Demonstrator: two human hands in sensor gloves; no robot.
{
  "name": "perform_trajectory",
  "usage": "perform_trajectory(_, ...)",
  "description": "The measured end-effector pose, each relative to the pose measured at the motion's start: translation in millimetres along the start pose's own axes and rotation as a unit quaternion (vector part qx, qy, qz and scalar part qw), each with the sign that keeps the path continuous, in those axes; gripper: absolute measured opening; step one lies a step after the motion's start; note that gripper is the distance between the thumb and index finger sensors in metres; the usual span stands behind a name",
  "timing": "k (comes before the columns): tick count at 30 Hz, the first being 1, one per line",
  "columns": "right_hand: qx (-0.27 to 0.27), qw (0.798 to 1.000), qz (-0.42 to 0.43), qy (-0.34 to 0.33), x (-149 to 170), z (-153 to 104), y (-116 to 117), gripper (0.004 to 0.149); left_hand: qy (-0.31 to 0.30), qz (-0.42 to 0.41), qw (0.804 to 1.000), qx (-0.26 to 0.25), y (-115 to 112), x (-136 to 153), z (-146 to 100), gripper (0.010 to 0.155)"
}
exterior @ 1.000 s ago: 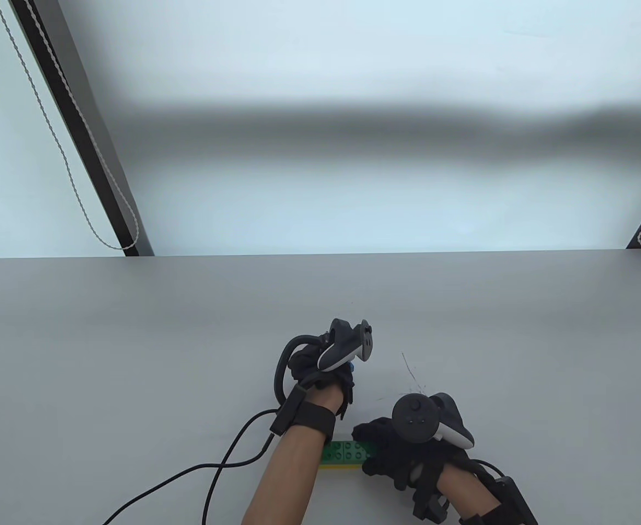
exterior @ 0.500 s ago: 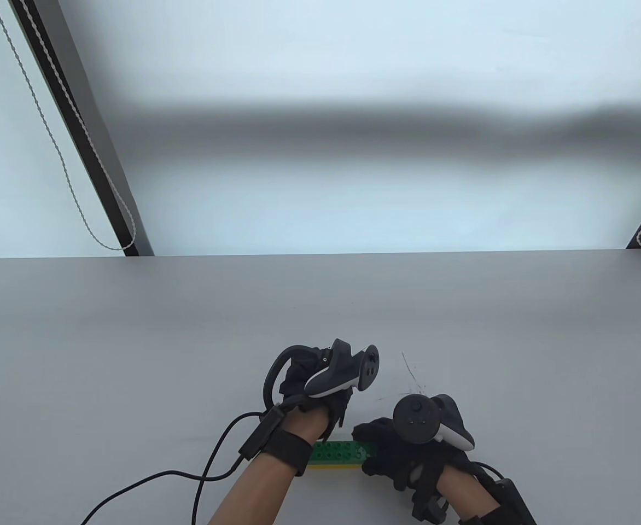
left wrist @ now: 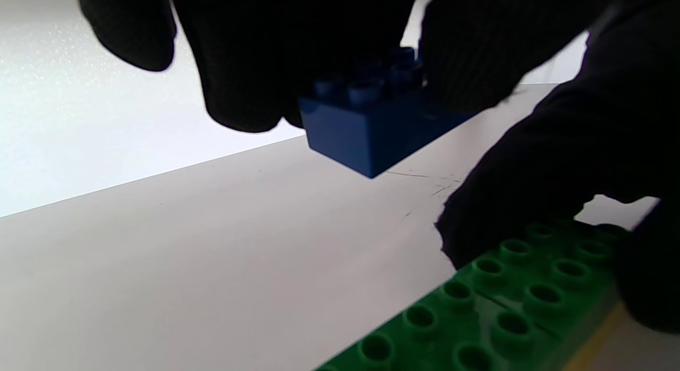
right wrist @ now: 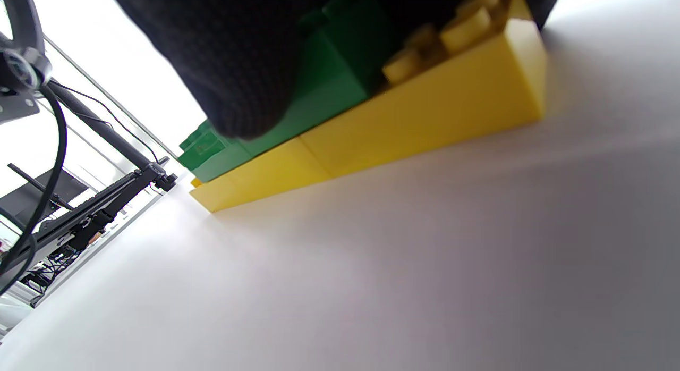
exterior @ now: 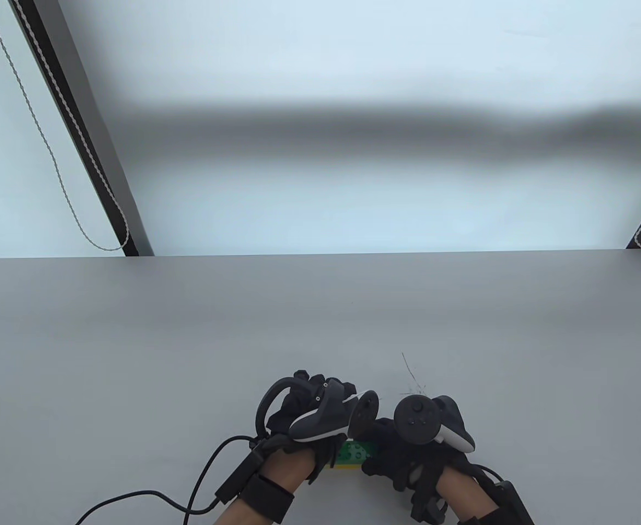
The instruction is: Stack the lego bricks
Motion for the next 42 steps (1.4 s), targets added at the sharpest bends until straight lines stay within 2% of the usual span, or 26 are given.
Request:
perform_trajectory(13, 0.005, 1.000, 0.001, 0.001, 0.3, -1.0, 0.6, 0.067, 0.011, -0.035, 0.998, -0.048, -16.2, -7.4, -31.2, 0.063)
perform_trajectory(18, 0.009, 1.000, 0.001, 0.003, 0.2, -1.7, 1.0, 0.067, 0.003, -0.041, 0.999, -0.032, -28.2, -10.0, -36.3, 0.063)
perform_trajectory(27, 0.010, 1.000, 0.002, 0.003, 0.2, -2.3, 1.3, 0.068, -0.013, -0.030, 0.999, -0.006, -42.7, -20.4, -33.2, 0.063)
perform_trajectory(42, 0.012, 1.000, 0.002, 0.002, 0.7, -2.7, 1.8, 0.068, 0.001, -0.043, 0.999, -0.010, -42.4, -19.6, -30.7, 0.061)
Point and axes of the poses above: the tracker on the back of each hand, its own x axis roughly to the little-finger side, its own z axis roughly from the wrist to the fingertips, y = z × x, the point moved 3 cm from there along z, roughly from the wrist to the fingertips, and after that the axes turned 15 degrees about -y, right-handed, at the moved point
